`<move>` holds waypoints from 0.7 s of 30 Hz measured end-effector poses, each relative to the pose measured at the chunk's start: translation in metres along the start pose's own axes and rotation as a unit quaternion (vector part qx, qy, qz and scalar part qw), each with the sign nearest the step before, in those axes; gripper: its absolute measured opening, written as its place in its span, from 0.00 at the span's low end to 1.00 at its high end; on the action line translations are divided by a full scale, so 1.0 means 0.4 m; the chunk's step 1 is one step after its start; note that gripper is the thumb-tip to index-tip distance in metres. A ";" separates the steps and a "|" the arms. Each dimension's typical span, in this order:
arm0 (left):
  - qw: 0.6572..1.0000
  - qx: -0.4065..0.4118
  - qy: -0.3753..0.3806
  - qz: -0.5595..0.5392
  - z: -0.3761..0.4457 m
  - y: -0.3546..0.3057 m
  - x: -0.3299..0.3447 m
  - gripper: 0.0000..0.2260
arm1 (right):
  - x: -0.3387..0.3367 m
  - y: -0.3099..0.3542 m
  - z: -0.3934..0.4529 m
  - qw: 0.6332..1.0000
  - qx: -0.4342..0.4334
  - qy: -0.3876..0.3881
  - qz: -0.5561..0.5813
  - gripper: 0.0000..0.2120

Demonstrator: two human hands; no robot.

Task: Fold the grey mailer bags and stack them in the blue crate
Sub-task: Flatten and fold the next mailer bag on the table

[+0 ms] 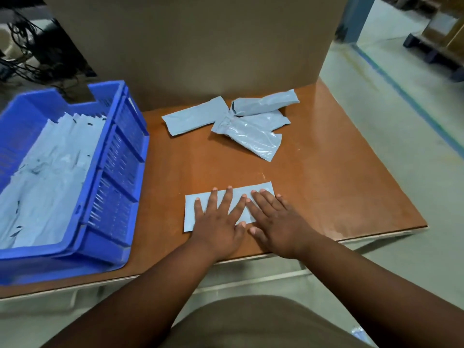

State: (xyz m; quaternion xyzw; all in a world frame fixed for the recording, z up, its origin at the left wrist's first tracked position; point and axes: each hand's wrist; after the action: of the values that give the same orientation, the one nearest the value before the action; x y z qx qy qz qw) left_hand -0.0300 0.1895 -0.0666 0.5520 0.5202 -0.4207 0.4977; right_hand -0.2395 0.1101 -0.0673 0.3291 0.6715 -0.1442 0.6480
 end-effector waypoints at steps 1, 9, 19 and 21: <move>1.000 -0.002 0.008 -0.006 -0.003 0.006 -0.007 0.32 | -0.005 0.004 -0.002 1.000 0.002 0.002 0.004 0.36; 0.999 -0.008 -0.045 -0.008 -0.135 0.118 0.001 0.35 | -0.085 0.100 0.056 0.998 -0.049 -0.014 -0.037 0.42; 0.999 -0.008 -0.043 -0.022 -0.141 0.178 0.070 0.33 | -0.011 0.168 0.143 0.995 -0.083 0.042 -0.033 0.39; 0.998 -0.010 -0.049 -0.025 -0.141 0.176 0.074 0.33 | -0.009 0.173 0.143 0.995 -0.076 0.045 -0.035 0.39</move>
State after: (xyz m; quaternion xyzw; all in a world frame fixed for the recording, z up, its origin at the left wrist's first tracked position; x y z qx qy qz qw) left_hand 0.0400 0.2523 -0.0795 0.5129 0.5127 -0.4545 0.5173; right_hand -0.1520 0.1250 -0.0544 0.2610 0.7200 -0.1006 0.6351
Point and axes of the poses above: each hand's wrist, its own z-axis towards the middle knuckle, its own x-axis out of the palm, y = z × x, and after that the axes turned 8 degrees about z, right-handed
